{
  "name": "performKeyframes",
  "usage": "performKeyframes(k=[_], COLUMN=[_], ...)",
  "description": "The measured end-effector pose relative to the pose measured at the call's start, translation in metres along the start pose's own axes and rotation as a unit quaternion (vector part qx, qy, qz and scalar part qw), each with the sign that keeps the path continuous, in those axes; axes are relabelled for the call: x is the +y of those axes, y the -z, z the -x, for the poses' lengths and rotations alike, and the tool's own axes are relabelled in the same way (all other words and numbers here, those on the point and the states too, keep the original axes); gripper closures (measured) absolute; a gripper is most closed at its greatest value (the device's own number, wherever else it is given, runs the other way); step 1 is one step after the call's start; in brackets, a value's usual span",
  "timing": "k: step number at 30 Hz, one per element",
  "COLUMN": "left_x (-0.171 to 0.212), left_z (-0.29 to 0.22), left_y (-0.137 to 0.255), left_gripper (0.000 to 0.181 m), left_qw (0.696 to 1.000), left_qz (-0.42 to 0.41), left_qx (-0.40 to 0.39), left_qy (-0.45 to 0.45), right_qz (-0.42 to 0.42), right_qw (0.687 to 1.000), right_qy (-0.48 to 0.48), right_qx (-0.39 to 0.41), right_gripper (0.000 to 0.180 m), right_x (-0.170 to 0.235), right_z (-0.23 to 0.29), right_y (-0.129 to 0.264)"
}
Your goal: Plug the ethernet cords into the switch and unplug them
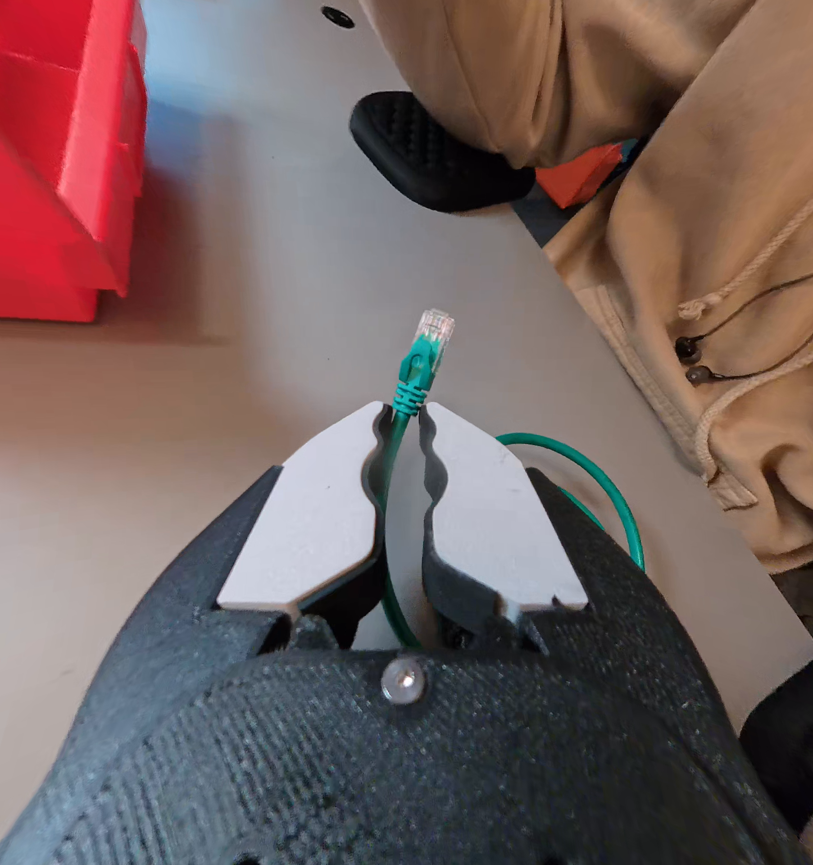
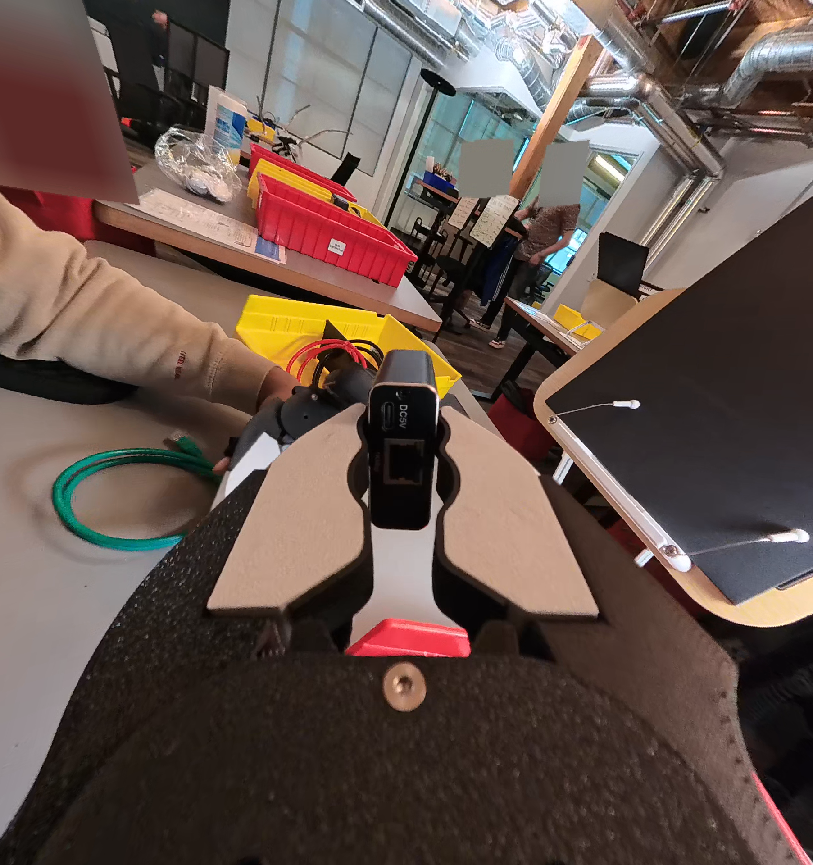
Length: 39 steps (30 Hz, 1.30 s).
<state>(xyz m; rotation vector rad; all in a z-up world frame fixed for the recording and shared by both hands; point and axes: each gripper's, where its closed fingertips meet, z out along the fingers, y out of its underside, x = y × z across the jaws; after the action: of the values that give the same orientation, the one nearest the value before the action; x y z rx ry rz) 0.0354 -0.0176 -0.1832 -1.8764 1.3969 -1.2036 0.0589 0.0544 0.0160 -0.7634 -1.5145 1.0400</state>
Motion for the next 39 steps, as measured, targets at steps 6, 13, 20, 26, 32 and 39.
performKeyframes(k=[6,13,20,26,32,39], left_x=[-0.021,-0.088,-0.121,-0.120,-0.112,-0.104], left_z=[0.005,-0.057,-0.107,-0.105,-0.098,-0.096], left_y=[0.028,0.045,0.023,0.010,0.002,-0.010], left_gripper=[0.171,0.171,0.171,0.172,0.172,0.172], left_qw=[0.994,0.982,0.960,0.943,0.936,0.928], left_qz=[-0.054,-0.167,-0.219,-0.222,-0.210,-0.193], left_qx=[-0.067,-0.033,0.106,0.153,0.168,0.190], left_qy=[0.067,0.088,0.141,0.194,0.228,0.257], right_qz=[0.005,-0.074,-0.107,-0.072,-0.041,0.006], right_qw=[0.999,0.975,0.943,0.933,0.932,0.930], right_qy=[0.007,-0.062,-0.096,-0.086,-0.080,-0.062], right_qx=[-0.046,-0.202,-0.301,-0.341,-0.351,-0.363], right_gripper=[0.155,0.156,0.156,0.156,0.156,0.156], right_x=[-0.005,-0.030,-0.038,-0.030,-0.021,-0.013], right_z=[0.016,0.054,0.079,0.096,0.101,0.110], right_y=[0.005,0.027,0.035,0.032,0.031,0.032])
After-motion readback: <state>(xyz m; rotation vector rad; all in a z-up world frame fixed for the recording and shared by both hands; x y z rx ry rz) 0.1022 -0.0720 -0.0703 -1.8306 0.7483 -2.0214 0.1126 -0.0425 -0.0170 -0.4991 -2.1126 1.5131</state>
